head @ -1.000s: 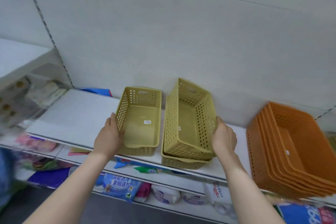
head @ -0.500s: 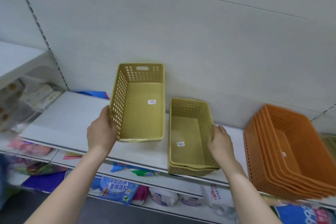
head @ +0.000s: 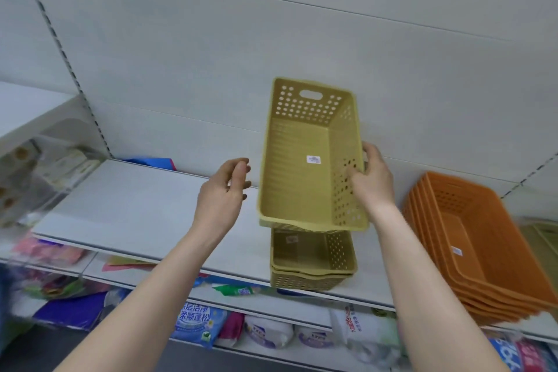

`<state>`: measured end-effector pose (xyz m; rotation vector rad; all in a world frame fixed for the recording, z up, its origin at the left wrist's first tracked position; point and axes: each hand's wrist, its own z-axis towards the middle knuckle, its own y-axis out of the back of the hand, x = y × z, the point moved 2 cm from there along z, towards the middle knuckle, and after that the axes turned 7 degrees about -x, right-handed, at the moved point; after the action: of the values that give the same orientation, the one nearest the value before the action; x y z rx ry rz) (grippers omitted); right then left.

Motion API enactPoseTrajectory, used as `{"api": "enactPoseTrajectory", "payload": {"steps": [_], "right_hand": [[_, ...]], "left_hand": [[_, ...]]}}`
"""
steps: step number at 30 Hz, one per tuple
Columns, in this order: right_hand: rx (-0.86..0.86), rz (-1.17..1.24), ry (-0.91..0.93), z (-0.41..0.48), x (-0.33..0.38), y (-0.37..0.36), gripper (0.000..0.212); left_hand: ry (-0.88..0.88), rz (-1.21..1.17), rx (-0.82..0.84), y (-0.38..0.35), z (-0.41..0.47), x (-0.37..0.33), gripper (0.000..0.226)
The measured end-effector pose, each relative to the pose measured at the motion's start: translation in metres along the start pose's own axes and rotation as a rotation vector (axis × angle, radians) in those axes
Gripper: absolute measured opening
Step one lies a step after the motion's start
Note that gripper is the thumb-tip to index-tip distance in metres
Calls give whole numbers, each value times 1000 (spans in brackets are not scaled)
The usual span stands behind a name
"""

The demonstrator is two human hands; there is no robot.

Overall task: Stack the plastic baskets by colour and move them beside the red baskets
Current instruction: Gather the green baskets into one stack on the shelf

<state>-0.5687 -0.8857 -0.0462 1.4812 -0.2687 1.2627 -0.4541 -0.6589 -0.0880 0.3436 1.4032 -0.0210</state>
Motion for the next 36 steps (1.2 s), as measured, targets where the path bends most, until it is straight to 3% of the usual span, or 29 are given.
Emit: {"api": "enactPoseTrajectory", "payload": {"steps": [2,5,9,14,16,18,26,31,36], "right_hand": [[-5,-25,-5,5,-18,18,50],[22,-29,-26,-1,-45,30,50],[95,-79,-49,-16,-74,15,49],[265,-248,-88,-16,-85,-17,48],[338,-335,-105,-18,-93,-27,48],[384,-367,-167,-18,-105,-35,61],[392,-159,-254,-25,-116,-24,64],[235,-152,-263,-62,-117,5,62],[-28,-211,-314,-131,-118,34,56]], "left_hand": [[99,97,77,-12,3,21,56],[191,169,172,-35,-3,47,49],[370,115,269,-59,-13,64,39],[519,-32,358,-81,-9,69,59],[504,-21,359,-89,-6,66,53],[480,15,369,-96,-3,67,47],[344,202,344,-107,2,73,37],[216,204,384,-98,-30,65,42],[140,185,481,-80,-73,55,44]]}}
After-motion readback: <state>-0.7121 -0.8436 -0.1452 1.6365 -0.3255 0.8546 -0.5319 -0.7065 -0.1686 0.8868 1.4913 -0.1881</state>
